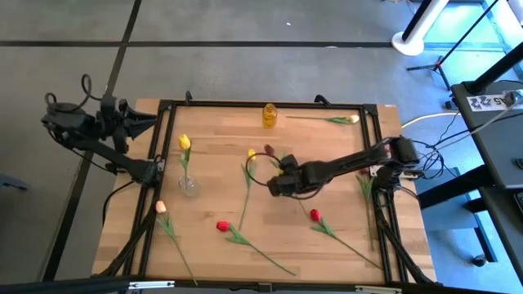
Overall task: Sort flowers into vase by color
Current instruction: Adjust the red flower, then put the yellow flower into the transparent vase
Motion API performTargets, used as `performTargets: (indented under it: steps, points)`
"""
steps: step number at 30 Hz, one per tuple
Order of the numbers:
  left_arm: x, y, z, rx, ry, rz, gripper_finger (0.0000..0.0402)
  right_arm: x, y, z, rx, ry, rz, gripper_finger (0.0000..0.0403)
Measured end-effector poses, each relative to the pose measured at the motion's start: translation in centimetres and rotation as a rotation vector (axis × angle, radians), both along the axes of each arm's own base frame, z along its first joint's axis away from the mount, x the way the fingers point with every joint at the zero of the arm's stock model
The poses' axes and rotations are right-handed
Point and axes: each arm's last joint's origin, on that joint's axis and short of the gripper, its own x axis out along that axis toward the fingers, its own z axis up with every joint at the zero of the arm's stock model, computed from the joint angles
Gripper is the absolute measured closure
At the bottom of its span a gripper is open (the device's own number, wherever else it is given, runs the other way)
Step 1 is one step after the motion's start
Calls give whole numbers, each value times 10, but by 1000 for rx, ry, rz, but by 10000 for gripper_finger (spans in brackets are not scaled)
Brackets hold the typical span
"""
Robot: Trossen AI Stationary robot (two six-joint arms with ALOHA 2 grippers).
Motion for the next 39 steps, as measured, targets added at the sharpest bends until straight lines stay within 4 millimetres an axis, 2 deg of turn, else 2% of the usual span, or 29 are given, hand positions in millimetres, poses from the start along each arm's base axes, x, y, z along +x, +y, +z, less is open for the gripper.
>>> performTargets:
  steps: [6, 9, 11, 14, 17, 21, 23, 27, 32, 39]
  points:
    - [6, -3, -9, -23, 28, -5, 292, -9, 3, -42, 159, 76, -30, 305]
    - [7, -3, -10, -24, 38, -5, 292, -10, 5, -49, 223, 118, 31, 278]
    - [7, -3, -10, -25, 37, -4, 292, -7, 6, -46, 254, 128, 106, 257]
    - [7, -3, -10, -20, 38, -4, 292, 3, 8, -26, 237, 85, 169, 222]
    - [7, -3, -10, -25, 32, 4, 292, 21, 7, -5, 203, -70, 111, 188]
    - [7, -3, -8, -33, 11, 4, 292, 52, -5, 4, 212, -345, 117, 157]
    - [7, -3, -7, -34, 7, 4, 292, 66, -16, -3, 223, -441, 84, 151]
    - [7, -3, -7, -38, 6, 4, 292, 83, -35, -36, 234, -479, 5, 154]
    - [7, -3, -7, -62, -3, 8, 292, 86, -53, -69, 214, -402, -49, 171]
    - [7, -3, -8, -83, -8, 10, 292, 85, -60, -72, 132, -374, -86, 197]
